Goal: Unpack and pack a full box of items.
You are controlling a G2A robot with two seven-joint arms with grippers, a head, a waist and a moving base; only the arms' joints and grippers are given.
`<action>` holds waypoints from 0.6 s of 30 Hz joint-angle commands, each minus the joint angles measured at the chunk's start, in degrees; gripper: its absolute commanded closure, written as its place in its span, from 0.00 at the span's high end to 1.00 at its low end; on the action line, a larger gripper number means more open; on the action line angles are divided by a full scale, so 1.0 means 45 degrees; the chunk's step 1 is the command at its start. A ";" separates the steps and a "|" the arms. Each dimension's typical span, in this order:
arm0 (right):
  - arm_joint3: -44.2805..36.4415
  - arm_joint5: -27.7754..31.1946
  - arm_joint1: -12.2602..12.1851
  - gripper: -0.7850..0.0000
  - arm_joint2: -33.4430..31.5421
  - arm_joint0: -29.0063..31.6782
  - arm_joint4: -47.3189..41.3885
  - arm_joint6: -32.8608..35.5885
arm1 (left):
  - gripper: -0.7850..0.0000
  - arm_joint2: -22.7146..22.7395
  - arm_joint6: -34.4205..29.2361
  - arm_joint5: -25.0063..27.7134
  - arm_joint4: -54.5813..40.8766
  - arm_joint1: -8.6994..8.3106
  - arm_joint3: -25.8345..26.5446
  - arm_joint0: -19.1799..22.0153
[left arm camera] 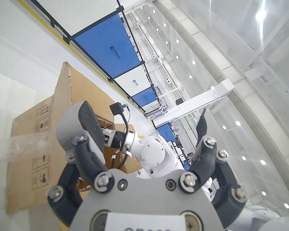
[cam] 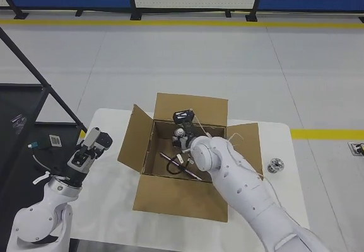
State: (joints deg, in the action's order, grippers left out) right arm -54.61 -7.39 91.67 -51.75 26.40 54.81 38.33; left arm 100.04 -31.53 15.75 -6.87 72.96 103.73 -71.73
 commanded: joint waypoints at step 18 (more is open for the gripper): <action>-1.1698 0.0293 -0.1824 0.00 -0.5324 0.5556 0.4624 0.3611 | 1.00 0.0000 0.0000 0.0000 0.0000 0.0000 0.0000 0.0000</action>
State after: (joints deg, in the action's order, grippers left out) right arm -105.39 -5.97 83.63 -74.38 50.55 75.02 54.29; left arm 100.04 -31.53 15.75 -6.87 72.96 103.73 -71.73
